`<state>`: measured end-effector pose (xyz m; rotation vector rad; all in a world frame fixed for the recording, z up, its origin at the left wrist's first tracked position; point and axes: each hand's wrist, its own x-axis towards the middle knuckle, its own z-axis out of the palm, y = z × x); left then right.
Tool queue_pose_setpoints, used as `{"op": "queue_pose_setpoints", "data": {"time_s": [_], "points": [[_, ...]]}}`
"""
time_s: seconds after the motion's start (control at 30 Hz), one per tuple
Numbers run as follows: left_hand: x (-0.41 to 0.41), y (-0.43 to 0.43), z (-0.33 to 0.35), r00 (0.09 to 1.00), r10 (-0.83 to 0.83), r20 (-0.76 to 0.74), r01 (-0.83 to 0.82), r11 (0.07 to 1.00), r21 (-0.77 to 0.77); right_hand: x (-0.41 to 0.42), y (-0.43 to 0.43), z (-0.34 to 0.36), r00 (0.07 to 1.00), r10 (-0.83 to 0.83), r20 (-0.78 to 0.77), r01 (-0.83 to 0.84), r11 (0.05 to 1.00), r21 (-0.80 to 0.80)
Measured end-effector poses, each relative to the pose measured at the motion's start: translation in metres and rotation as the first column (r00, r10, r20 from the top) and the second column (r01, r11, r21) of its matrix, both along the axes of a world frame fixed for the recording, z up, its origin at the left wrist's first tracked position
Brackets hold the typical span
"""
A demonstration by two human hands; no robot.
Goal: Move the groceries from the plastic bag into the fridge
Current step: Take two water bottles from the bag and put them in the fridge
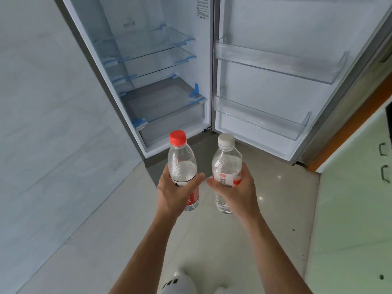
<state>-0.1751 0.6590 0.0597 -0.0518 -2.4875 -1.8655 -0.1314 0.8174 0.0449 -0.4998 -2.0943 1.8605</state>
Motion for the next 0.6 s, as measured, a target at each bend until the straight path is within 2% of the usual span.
{"op": "queue_pose_setpoints", "data": {"time_s": [0.27, 0.6], "points": [[-0.083, -0.001, -0.008, 0.996, 0.085, -0.006, -0.085, 0.996, 0.012, -0.085, 0.003, -0.010, 0.998, 0.066, 0.015, -0.066, 0.998, 0.012], [-0.242, -0.004, -0.014, 0.999, 0.050, 0.021, -0.050, 0.999, 0.003, -0.246, -0.001, -0.009, 0.998, 0.044, 0.035, -0.042, 0.997, -0.070]]}}
